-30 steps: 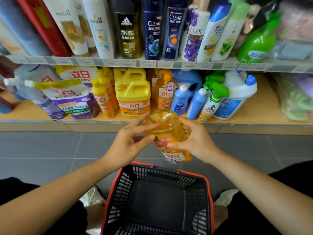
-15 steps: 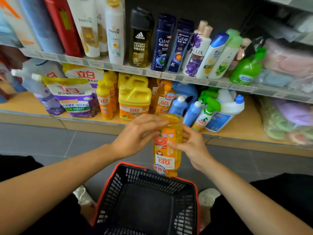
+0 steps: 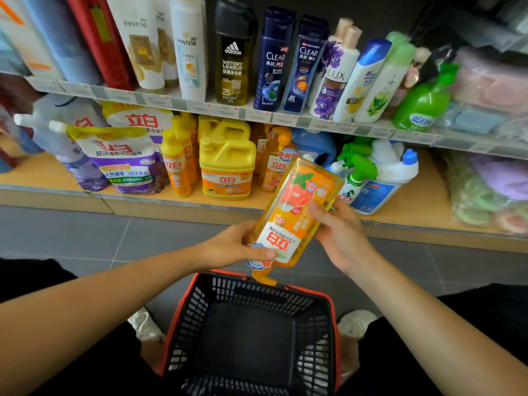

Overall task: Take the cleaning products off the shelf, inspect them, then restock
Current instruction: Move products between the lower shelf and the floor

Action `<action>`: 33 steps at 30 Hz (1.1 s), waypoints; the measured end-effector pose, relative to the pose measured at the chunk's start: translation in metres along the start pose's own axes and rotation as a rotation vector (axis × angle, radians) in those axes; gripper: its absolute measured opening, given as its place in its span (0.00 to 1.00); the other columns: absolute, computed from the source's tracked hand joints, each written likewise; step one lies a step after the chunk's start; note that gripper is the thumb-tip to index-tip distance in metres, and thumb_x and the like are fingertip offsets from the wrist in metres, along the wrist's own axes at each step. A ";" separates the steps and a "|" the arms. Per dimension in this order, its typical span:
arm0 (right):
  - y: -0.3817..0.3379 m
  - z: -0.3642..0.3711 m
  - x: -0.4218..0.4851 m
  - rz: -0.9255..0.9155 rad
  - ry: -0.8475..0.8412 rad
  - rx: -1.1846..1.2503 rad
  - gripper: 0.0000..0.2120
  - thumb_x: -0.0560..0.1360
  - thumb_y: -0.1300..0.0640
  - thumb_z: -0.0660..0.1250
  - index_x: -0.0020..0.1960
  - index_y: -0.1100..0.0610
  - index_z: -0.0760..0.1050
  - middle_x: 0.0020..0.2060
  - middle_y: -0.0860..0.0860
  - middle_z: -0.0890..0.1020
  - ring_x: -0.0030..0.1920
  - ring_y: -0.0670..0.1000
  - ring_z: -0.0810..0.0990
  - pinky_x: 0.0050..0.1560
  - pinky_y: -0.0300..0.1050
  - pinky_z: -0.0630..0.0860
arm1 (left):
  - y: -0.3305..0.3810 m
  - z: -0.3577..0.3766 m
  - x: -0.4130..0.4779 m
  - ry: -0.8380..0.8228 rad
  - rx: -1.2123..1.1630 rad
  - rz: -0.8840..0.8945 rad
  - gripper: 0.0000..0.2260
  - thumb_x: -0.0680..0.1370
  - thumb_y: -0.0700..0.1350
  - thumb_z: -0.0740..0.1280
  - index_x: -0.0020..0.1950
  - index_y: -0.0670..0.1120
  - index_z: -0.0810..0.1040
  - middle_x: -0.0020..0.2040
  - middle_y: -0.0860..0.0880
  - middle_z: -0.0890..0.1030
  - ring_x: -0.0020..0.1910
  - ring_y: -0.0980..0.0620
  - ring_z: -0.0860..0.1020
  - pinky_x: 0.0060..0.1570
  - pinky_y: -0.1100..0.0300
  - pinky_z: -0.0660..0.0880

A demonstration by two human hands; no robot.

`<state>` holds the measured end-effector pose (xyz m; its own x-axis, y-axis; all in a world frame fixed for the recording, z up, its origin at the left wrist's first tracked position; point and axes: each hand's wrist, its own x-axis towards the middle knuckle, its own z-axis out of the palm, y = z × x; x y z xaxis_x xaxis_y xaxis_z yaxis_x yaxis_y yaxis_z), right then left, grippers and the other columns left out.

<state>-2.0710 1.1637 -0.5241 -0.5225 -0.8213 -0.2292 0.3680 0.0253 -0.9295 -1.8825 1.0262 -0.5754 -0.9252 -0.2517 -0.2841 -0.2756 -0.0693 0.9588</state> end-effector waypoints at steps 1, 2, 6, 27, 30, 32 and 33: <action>0.000 0.000 0.001 0.007 -0.002 0.021 0.26 0.72 0.58 0.72 0.68 0.64 0.72 0.62 0.61 0.81 0.60 0.62 0.82 0.57 0.61 0.80 | -0.001 0.001 0.000 -0.006 -0.044 -0.006 0.21 0.76 0.49 0.75 0.67 0.46 0.77 0.61 0.50 0.84 0.61 0.49 0.83 0.60 0.55 0.79; 0.001 -0.001 0.002 0.009 -0.003 0.033 0.26 0.72 0.58 0.72 0.69 0.63 0.72 0.62 0.60 0.82 0.60 0.62 0.82 0.56 0.60 0.81 | -0.003 0.001 0.000 0.001 -0.090 -0.013 0.22 0.75 0.50 0.76 0.66 0.46 0.77 0.61 0.49 0.85 0.60 0.48 0.83 0.58 0.56 0.80; -0.003 -0.014 0.015 -0.053 -0.031 0.028 0.32 0.71 0.60 0.75 0.72 0.48 0.68 0.64 0.56 0.80 0.61 0.60 0.82 0.54 0.63 0.80 | -0.003 0.002 0.001 0.139 -0.226 -0.044 0.31 0.68 0.51 0.81 0.65 0.42 0.74 0.59 0.44 0.84 0.57 0.43 0.84 0.53 0.50 0.82; 0.023 0.001 0.032 -0.436 -0.425 -1.331 0.49 0.59 0.34 0.79 0.74 0.40 0.61 0.68 0.43 0.75 0.66 0.47 0.74 0.64 0.53 0.74 | 0.053 -0.013 -0.013 0.496 1.198 0.357 0.36 0.64 0.67 0.77 0.64 0.47 0.79 0.57 0.51 0.81 0.53 0.48 0.81 0.44 0.51 0.78; 0.027 -0.002 0.033 -0.409 -0.390 -1.151 0.42 0.59 0.39 0.82 0.68 0.39 0.67 0.57 0.37 0.77 0.57 0.39 0.75 0.56 0.43 0.75 | 0.053 -0.013 -0.016 0.483 1.034 0.391 0.36 0.63 0.66 0.79 0.65 0.48 0.80 0.57 0.51 0.82 0.52 0.50 0.81 0.48 0.52 0.79; 0.029 -0.008 0.032 -0.391 -0.351 -1.031 0.41 0.59 0.43 0.83 0.68 0.41 0.70 0.56 0.36 0.78 0.56 0.38 0.76 0.56 0.38 0.74 | 0.056 -0.017 -0.017 0.468 0.863 0.397 0.33 0.65 0.64 0.78 0.65 0.48 0.80 0.58 0.51 0.83 0.55 0.54 0.81 0.53 0.58 0.78; 0.030 -0.011 0.031 -0.367 -0.328 -0.977 0.40 0.60 0.45 0.83 0.68 0.41 0.70 0.56 0.34 0.78 0.56 0.38 0.77 0.56 0.35 0.74 | 0.058 -0.020 -0.018 0.450 0.721 0.346 0.30 0.67 0.62 0.77 0.64 0.48 0.80 0.58 0.51 0.83 0.55 0.54 0.82 0.53 0.59 0.78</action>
<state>-2.0844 1.1451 -0.5624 -0.1924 -0.9794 0.0619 -0.6133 0.0708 -0.7867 -1.8770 1.0072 -0.5142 -0.8393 -0.5086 0.1922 -0.2377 0.6612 0.7115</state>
